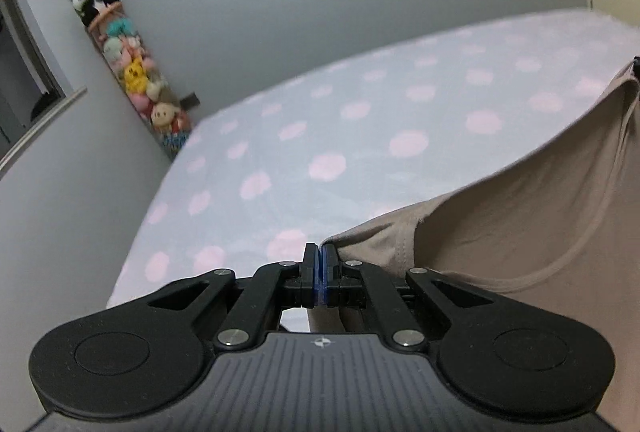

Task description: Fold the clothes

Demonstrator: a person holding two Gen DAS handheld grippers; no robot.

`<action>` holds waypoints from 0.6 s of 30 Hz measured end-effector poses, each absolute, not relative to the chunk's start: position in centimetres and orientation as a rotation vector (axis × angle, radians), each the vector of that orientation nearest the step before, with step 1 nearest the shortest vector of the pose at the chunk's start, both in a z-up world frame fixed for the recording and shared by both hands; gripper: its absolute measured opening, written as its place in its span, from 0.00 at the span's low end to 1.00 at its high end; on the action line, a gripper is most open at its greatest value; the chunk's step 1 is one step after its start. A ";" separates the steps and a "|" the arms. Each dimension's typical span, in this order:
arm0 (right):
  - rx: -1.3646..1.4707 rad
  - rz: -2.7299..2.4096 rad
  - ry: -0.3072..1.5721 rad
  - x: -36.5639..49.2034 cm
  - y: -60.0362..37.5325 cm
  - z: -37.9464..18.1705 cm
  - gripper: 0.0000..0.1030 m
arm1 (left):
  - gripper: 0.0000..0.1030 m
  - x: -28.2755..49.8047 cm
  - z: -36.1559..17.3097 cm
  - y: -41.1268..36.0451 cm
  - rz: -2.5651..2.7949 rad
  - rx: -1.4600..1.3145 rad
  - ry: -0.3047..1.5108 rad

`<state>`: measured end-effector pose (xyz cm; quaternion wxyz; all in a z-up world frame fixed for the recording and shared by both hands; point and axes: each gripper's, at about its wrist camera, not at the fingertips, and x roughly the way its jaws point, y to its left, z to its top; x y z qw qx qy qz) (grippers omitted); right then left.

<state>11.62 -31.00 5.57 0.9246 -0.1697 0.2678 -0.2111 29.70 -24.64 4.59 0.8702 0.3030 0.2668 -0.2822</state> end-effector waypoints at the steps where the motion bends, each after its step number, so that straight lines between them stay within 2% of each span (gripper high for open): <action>1: -0.344 -0.436 0.569 12.7 -31.6 4.3 0.02 | 0.00 30.2 3.2 -25.3 -0.580 0.646 0.574; 12: -0.207 -0.382 0.764 19.9 -36.5 -7.5 0.02 | 0.00 35.0 -8.2 -27.5 -0.541 0.517 0.846; 18: -0.110 -0.375 0.823 20.7 -37.4 -10.3 0.03 | 0.01 36.2 -9.7 -27.3 -0.545 0.481 0.865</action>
